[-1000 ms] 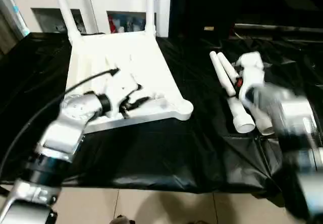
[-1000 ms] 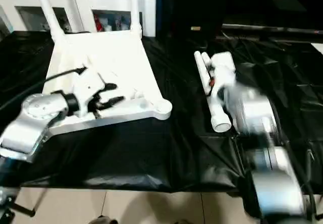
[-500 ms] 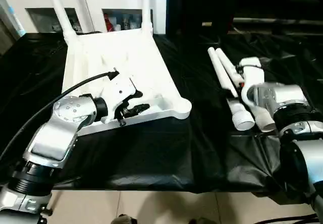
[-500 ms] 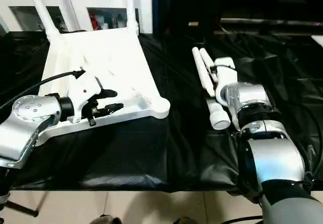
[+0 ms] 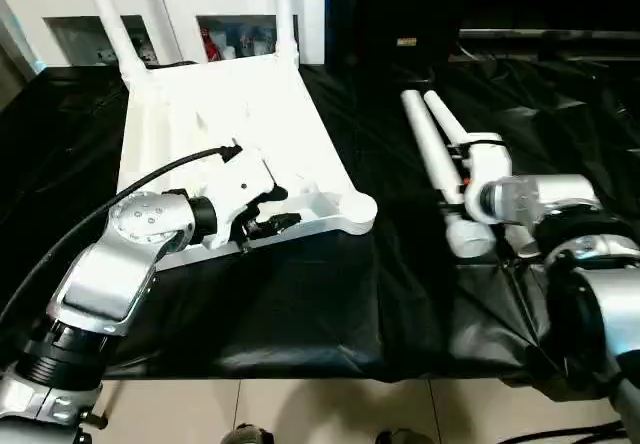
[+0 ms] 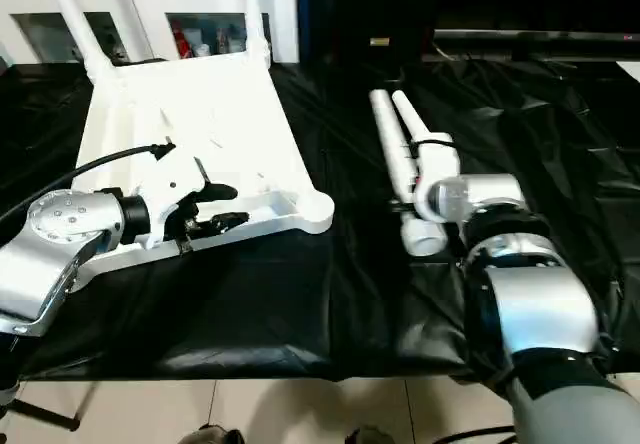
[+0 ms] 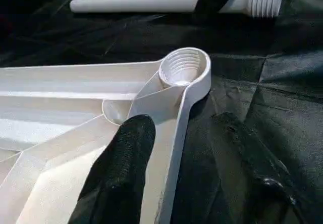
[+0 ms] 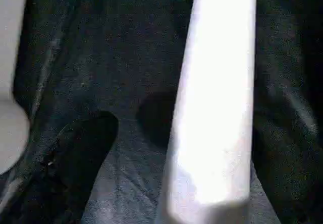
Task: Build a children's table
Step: Pick table leg
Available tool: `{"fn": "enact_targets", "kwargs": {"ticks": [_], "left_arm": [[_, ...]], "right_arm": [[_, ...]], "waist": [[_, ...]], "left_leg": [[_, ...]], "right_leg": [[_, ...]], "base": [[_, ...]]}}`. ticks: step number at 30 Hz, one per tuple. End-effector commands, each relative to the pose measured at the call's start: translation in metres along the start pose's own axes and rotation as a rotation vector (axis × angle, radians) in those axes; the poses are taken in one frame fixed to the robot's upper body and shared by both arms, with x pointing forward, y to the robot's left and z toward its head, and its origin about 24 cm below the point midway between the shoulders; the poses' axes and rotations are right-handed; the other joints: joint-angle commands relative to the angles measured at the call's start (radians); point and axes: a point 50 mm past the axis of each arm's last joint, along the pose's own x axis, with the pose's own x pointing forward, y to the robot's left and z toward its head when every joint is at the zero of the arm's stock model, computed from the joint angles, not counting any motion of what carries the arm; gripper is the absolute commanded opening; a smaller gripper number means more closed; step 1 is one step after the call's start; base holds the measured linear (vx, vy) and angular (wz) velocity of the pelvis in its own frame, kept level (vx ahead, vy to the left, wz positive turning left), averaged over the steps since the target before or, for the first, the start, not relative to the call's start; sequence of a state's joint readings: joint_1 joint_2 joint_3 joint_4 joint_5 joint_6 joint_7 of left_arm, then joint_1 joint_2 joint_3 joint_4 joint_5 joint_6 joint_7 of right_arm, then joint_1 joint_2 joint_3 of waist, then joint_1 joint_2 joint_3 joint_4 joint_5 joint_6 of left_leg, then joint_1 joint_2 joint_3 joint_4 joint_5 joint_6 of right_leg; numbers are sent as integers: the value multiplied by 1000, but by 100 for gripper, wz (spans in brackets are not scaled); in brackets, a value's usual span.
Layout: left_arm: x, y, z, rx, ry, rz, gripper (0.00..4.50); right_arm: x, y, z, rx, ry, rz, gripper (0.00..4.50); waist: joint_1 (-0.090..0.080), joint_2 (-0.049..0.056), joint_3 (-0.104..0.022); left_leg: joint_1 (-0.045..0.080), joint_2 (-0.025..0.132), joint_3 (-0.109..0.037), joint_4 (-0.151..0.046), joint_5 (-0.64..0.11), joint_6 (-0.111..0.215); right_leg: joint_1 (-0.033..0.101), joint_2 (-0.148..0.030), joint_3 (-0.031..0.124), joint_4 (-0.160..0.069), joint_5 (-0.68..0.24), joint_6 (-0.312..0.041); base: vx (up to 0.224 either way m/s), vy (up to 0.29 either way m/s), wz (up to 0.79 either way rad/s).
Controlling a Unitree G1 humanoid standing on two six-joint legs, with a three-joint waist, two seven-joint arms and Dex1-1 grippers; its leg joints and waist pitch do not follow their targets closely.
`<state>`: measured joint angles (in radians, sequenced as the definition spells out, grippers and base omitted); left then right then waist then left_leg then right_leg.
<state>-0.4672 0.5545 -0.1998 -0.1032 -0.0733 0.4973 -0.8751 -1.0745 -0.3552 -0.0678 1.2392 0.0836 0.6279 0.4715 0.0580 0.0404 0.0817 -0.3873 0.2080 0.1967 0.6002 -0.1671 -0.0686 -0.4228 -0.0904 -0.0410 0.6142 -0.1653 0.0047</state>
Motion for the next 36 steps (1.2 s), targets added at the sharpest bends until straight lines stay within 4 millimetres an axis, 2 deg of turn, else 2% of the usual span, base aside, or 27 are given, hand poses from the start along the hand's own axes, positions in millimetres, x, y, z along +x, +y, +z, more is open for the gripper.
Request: {"fn": "enact_targets", "kwargs": {"ticks": [1,2,3,4,5,7,8,9,10,11,12,14,16,19,20,24,25,26,29,34,35,36], "left_arm": [[-1,-5,6,14,-19,-48,214],[-2,-7,8,13,-31,-71,214],[-2,-9,10,7,-40,-97,214],[-3,-11,11,3,-45,-115,214],[-3,-11,11,3,-45,-115,232],[-10,-26,13,-49,-41,-279,243],[-11,-29,13,-59,-37,-310,250],[-12,-31,14,-65,-33,-324,250],[-13,-33,14,-69,-31,-347,262],[-13,-33,14,-69,-30,-352,262],[-14,-34,14,-67,-30,-354,276],[-13,-33,13,-64,-29,-348,292],[-13,-31,13,-61,-23,-336,305],[-13,-29,11,-62,-7,-321,327],[-13,-27,10,-65,1,-298,340],[-8,-19,9,-79,-7,-208,372],[-7,-18,9,-81,-6,-195,381],[-5,-16,9,-78,-13,-177,381],[0,-9,11,-108,-53,-113,420],[14,2,12,-92,-118,11,445],[18,4,11,-100,-111,40,449],[24,9,13,-121,-118,90,450]], "right_arm": [[2,3,-5,-12,50,3,447],[3,3,-6,-19,61,-3,447],[3,2,-8,-24,70,-10,447],[3,1,-9,-27,75,-15,421],[3,1,-9,-27,75,-15,414],[3,-3,-14,-61,101,-53,411],[3,-4,-15,-67,105,-60,400],[3,-4,-15,-68,106,-63,400],[4,-5,-16,-70,107,-72,373],[4,-5,-16,-70,107,-74,373],[4,-6,-16,-73,108,-79,368],[4,-6,-17,-75,109,-85,356],[4,-6,-17,-76,110,-89,330],[5,-7,-19,-74,110,-95,321],[5,-8,-20,-68,108,-99,295],[5,-11,-23,-23,94,-111,279],[5,-12,-23,-12,89,-112,257],[5,-12,-23,2,85,-110,257],[4,-13,-23,60,61,-97,227],[1,-12,-12,175,-46,-16,195],[-1,-11,-7,203,-86,14,190],[-3,-10,0,238,-154,70,187]], "waist": [[3,-1,-72],[3,0,-72],[3,-8,-77],[5,-6,-76],[5,-4,-75],[9,-5,-80],[7,-6,-77],[6,-7,-76],[5,-12,-81],[6,-9,-80],[7,-10,-84],[7,-11,-83],[7,-12,-84],[8,-10,-86],[7,-10,-87],[7,-10,-89],[9,-9,-90],[8,-9,-90],[8,-7,-92],[8,-12,-96],[9,-14,-98],[10,-21,-100]], "left_leg": [[20,9,-4,-67,-265,-13],[20,9,-4,-67,-266,-14],[21,10,-3,-66,-263,-15],[20,10,-4,-66,-258,-16],[19,10,-3,-66,-257,-16],[21,10,-3,-65,-247,-21],[18,9,-2,-67,-251,-19],[20,9,-1,-66,-259,-23],[21,10,-1,-64,-256,-22],[21,9,-1,-64,-254,-23],[22,10,-1,-63,-258,-26],[21,10,-2,-64,-265,-30],[21,10,-2,-64,-267,-34],[21,9,-2,-63,-260,-37],[19,8,-2,-63,-257,-38],[20,7,-2,-60,-243,-38],[21,7,-2,-60,-241,-37],[19,7,-2,-60,-241,-37],[19,5,-3,-59,-241,-36],[17,5,-2,-56,-229,-20],[18,4,-2,-54,-224,-14],[15,4,-1,-52,-206,-4]], "right_leg": [[47,-28,19,-58,-209,-277],[46,-28,19,-59,-212,-277],[48,-28,19,-59,-213,-278],[49,-30,19,-56,-212,-279],[47,-30,20,-58,-215,-279],[47,-32,19,-52,-221,-281],[46,-31,19,-56,-229,-280],[45,-29,20,-56,-237,-277],[48,-29,20,-56,-236,-275],[47,-30,20,-55,-238,-274],[47,-30,20,-57,-247,-267],[47,-30,20,-57,-254,-260],[47,-30,21,-58,-259,-253],[48,-30,21,-56,-256,-249],[48,-28,21,-55,-247,-247],[50,-28,21,-54,-223,-248],[50,-28,21,-53,-218,-251],[51,-28,21,-53,-215,-251],[53,-27,20,-53,-199,-253],[57,-26,19,-53,-166,-257],[58,-26,19,-51,-158,-256],[60,-27,19,-49,-146,-258]], "base": [[0,0,0],[0,0,0],[0,0,0],[0,0,0],[0,0,0],[0,0,0],[0,0,0],[0,0,0],[0,0,0],[0,0,0],[0,0,0],[0,0,0],[0,0,0],[0,0,0],[0,0,0],[0,0,0],[0,0,0],[0,0,0],[0,0,0],[0,0,0],[0,0,0],[0,0,0]]}}
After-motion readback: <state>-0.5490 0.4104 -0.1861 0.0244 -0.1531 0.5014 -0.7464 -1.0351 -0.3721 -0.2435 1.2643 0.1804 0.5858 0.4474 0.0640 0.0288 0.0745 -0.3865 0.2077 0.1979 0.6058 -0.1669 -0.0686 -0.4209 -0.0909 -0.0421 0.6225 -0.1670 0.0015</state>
